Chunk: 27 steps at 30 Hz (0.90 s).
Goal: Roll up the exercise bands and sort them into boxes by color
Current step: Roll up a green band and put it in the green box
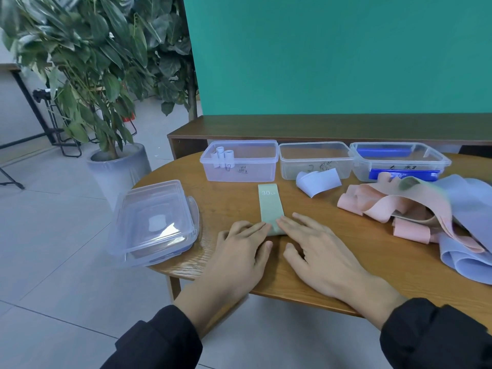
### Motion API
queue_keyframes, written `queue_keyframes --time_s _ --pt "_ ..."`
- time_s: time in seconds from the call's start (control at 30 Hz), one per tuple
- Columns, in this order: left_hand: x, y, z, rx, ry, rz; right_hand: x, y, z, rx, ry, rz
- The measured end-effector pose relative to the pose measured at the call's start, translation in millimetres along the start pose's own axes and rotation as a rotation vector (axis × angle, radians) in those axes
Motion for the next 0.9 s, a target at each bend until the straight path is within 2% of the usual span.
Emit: queue_keyframes --time_s 0.23,0.37,0.67,0.9 --pt "13.0 1.9 -6.6 -0.077 0.018 -0.026 5.2 -3.4 3.9 0.01 -0.004 -0.015" --pt "15.0 0.3 -13.7 -0.196 -0.008 0.077 9.6 -0.7 6.1 0.002 -0.022 -0.021" --pt "26.8 1.9 -12.1 -0.031 0.034 0.016 21.0 0.1 7.1 0.003 0.003 0.016" --pt "39.6 1.0 -19.5 -0.129 0.012 0.089 29.9 -1.1 11.1 0.015 -0.005 -0.006"
Point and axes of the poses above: each hand's wrist, its own x-axis towards the middle knuckle, its own y-axis out of the back of the hand, z = x × y, the point moved 2 cm from there along x, towards the middle knuckle, and after that the axes turned 10 degrees about -z, right-handed, at the moved point
